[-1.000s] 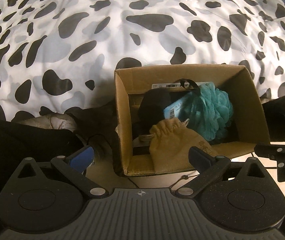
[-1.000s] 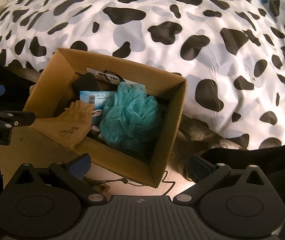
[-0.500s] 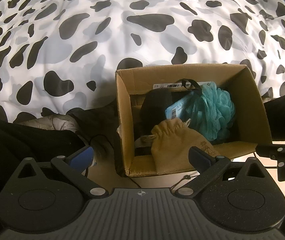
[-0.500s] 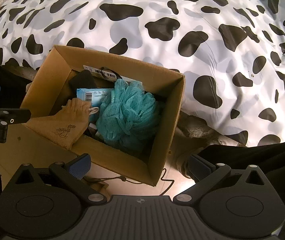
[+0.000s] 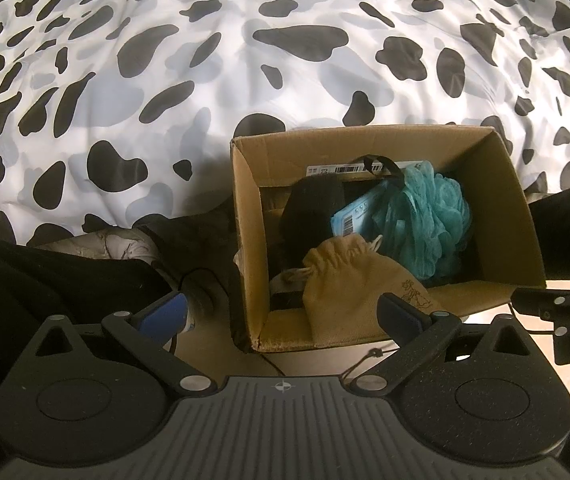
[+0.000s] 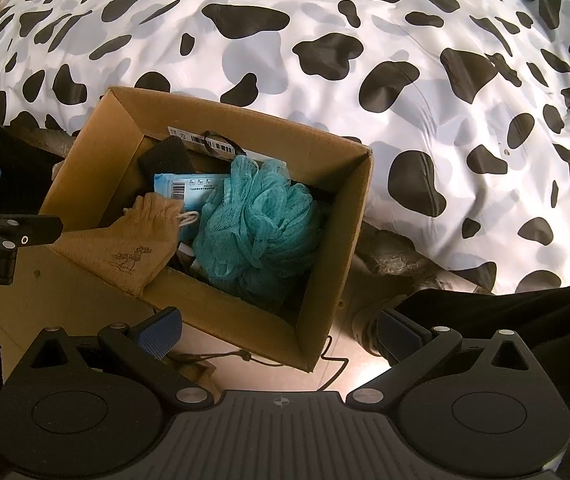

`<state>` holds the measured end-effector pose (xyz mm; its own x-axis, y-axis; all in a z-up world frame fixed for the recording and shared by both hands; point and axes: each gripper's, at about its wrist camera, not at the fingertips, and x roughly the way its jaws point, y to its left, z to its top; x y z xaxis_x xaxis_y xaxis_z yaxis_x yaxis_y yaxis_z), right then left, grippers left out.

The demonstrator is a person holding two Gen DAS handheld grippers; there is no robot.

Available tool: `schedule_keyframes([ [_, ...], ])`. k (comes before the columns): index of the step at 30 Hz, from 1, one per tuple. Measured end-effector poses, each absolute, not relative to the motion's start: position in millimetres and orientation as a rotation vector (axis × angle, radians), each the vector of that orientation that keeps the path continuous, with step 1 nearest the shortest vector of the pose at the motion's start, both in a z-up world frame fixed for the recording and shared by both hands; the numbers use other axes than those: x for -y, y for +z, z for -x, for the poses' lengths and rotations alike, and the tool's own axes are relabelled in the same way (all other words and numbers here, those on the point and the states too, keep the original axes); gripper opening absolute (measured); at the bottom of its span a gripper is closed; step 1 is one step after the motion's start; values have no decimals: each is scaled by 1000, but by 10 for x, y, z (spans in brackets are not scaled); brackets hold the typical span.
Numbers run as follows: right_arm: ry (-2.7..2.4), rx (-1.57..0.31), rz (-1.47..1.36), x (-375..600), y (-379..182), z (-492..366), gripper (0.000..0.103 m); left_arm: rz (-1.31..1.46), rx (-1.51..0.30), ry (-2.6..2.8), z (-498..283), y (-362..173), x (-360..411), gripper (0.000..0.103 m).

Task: Organize soft objects
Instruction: 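Open both tools to release pouch and sponge inside the box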

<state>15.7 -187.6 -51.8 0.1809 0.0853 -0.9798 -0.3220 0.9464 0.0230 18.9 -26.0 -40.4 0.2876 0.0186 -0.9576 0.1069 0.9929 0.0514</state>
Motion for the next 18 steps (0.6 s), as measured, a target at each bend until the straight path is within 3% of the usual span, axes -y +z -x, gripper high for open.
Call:
schedule_keyframes([
  [18,295,-1367,218,1857,-540,-154,103,-111,-1279,-64,-192,-408,248,103],
])
